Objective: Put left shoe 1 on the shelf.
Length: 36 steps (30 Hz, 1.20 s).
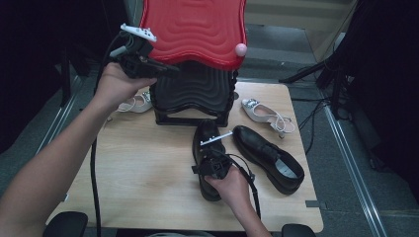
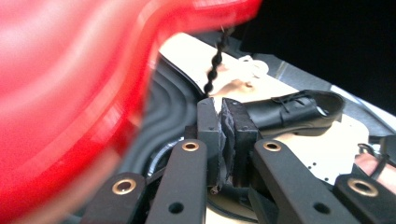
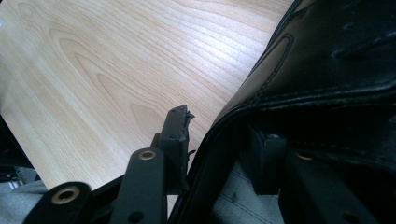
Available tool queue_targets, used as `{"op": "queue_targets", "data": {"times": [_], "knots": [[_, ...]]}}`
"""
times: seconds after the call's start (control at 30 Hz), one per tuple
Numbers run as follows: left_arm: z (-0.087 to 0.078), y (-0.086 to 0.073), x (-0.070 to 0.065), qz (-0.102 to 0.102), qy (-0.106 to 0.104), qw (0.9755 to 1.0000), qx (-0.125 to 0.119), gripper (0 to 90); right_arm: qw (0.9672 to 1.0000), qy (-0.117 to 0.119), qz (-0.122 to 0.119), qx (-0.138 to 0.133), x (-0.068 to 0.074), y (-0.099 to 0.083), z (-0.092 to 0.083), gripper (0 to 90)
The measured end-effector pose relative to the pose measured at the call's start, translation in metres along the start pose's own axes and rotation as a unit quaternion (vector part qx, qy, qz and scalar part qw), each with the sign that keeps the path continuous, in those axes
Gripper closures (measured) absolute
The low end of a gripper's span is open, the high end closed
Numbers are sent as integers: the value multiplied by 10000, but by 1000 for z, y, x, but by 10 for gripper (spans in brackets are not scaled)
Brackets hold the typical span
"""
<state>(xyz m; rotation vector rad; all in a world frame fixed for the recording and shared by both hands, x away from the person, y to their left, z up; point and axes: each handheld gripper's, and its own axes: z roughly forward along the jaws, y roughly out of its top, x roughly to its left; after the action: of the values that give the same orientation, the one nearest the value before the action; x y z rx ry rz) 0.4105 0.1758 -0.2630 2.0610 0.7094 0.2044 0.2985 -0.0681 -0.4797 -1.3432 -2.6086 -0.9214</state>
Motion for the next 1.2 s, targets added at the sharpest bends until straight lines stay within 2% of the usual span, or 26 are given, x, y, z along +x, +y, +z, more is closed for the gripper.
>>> {"op": "queue_targets", "data": {"times": [0.1, 0.17, 0.23, 0.3, 0.37, 0.4, 0.47, 0.53, 0.73, 0.77, 0.83, 1.03, 1.07, 1.2], "knots": [[-6, 17, 5, 9, 84, 9999, -123, 867, 10000, -78, -22, 38, 2, 1, 0, 696], [-8, 29, 12, -8, 187, 9997, -171, 869, 10000, -38, 10, 38, 0, 1, 0, 717], [-9, 33, 14, -21, 209, 9996, -164, 869, 10000, -29, 28, 39, 0, 1, 0, 729], [-8, 40, 18, -70, 321, 9991, -252, 870, 9999, 42, 103, 55, -3, 1, -2, 768], [-8, 41, 18, -66, 355, 9990, -256, 870, 9998, 77, 161, 52, -5, 1, -4, 790], [-7, 42, 18, -47, 437, 9988, -228, 870, 9998, 96, 159, 51, -6, 1, -6, 804], [-4, 43, 20, -33, 534, 9985, -146, 873, 9999, -23, 117, -64, -6, 0, -12, 842], [-3, 43, 22, -63, 548, 9984, -122, 876, 9999, 53, 131, -96, -9, -1, -18, 858], [1, 43, 28, -140, 634, 9979, -63, 876, 9996, 101, 157, -198, -17, -2, -29, 866], [3, 43, 29, -239, 666, 9975, -53, 876, 9996, 115, 152, -194, -19, -2, -31, 867], [4, 43, 29, -245, 660, 9975, -13, 876, 9996, 121, 179, -206, -20, -2, -34, 868], [9, 42, 28, -191, 734, 9970, 159, 876, 9988, 303, 212, -321, -28, 1, -46, 869], [10, 42, 28, -191, 766, 9968, 154, 877, 9983, 399, 244, -338, -28, 2, -49, 868], [10, 41, 28, -244, 754, 9968, 120, 879, 9980, 482, 211, -353, -28, 4, -52, 868]]}}
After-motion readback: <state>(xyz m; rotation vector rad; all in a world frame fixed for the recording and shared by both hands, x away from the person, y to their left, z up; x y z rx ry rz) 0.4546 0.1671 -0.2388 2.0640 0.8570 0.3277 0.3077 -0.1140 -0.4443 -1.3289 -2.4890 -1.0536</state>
